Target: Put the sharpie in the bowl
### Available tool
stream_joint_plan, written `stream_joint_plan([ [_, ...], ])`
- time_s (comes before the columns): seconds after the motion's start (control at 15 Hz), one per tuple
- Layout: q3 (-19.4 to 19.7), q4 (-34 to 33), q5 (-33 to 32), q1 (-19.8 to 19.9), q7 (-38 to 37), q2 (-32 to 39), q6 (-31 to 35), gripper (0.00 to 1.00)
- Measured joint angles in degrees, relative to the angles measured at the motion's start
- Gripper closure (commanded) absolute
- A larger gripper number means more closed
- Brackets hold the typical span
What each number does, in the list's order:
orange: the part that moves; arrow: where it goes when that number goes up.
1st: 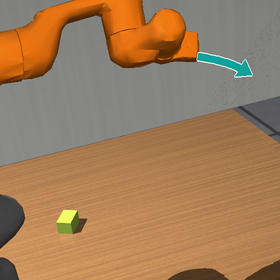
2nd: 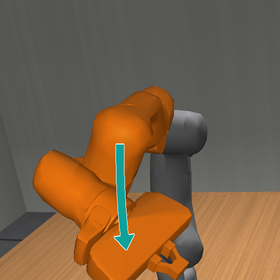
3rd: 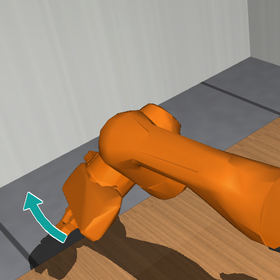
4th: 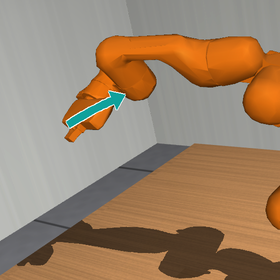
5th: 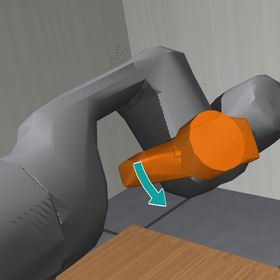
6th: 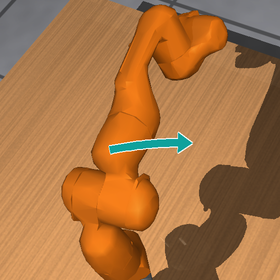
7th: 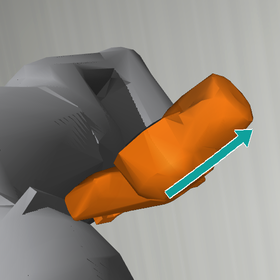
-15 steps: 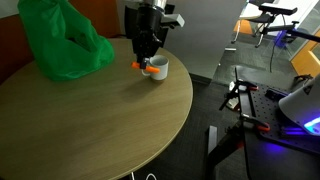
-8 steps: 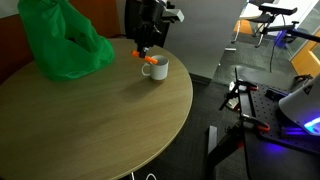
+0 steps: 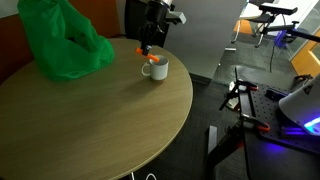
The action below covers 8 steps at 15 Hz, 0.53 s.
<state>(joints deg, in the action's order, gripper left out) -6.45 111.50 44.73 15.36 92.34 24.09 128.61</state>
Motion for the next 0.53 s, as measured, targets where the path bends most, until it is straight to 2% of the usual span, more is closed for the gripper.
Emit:
stream_joint_plan([
  [0.53, 2.2, 0.2, 0.9, 0.1, 1.0, 2.5, 3.3, 0.95],
])
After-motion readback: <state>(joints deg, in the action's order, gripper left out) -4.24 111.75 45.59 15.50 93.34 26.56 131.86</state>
